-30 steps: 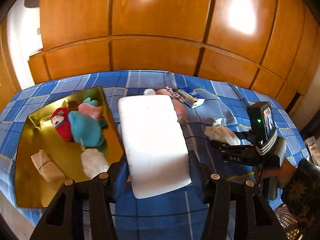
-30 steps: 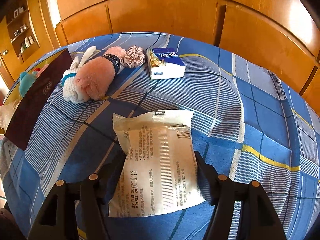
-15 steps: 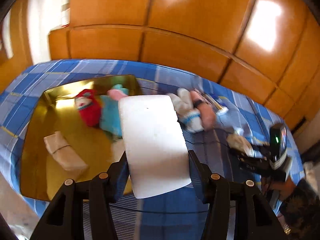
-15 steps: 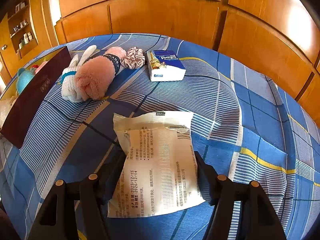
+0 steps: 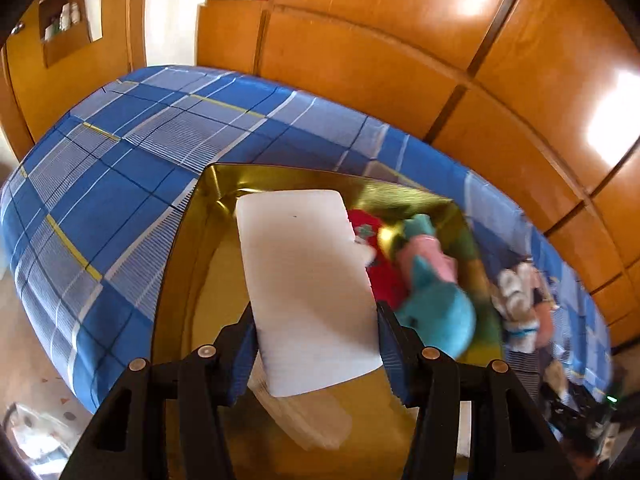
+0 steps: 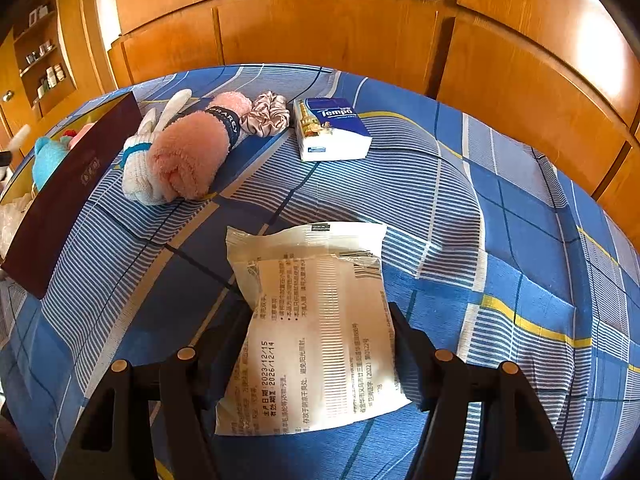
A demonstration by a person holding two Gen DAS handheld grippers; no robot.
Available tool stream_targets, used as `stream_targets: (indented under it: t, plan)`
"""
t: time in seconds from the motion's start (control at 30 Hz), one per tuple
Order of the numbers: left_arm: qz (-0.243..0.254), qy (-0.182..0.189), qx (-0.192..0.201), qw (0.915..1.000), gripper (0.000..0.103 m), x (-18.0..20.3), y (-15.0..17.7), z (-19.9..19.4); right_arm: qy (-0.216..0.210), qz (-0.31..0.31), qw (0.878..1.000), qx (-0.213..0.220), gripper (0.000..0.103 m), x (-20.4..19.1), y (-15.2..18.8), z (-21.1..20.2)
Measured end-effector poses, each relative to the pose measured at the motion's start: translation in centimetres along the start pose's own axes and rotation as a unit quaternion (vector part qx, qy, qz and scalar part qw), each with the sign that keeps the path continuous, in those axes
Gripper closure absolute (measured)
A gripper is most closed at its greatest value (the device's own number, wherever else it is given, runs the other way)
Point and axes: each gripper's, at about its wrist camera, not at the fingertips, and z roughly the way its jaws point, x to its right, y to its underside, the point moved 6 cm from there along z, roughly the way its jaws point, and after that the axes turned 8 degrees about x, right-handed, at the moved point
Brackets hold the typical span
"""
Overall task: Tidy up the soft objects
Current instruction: 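Carry the white foam pad into the gold tray and open the left gripper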
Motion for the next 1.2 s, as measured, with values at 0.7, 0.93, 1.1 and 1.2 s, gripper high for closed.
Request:
stream_targets:
  t: [0.7,0.93,1.1,1.2]
  plan:
    - [0.049,-0.075,-0.062,0.9940,0.040,-1.6,-1.5,9.2,-0.002,0.003,1.000,0.000,0.036,0.0,-0.1,0.1]
    - [0.047,-0.088,-0.051,0.9937,0.025,-2.0,-1.8,9.1,-0.002,0.003,1.000,0.000,0.035,0.0,0.0,0.1]
    - [0.050,-0.087,-0.035,0.9943,0.025,-1.7,-2.3,8.1,-0.002,0.003,1.000,0.001,0.035,0.0,0.0,0.1]
    - [0.059,-0.094,-0.001,0.9939,0.025,-1.1,-2.7,6.1,-0.002,0.003,1.000,0.001,0.036,0.0,0.0,0.1]
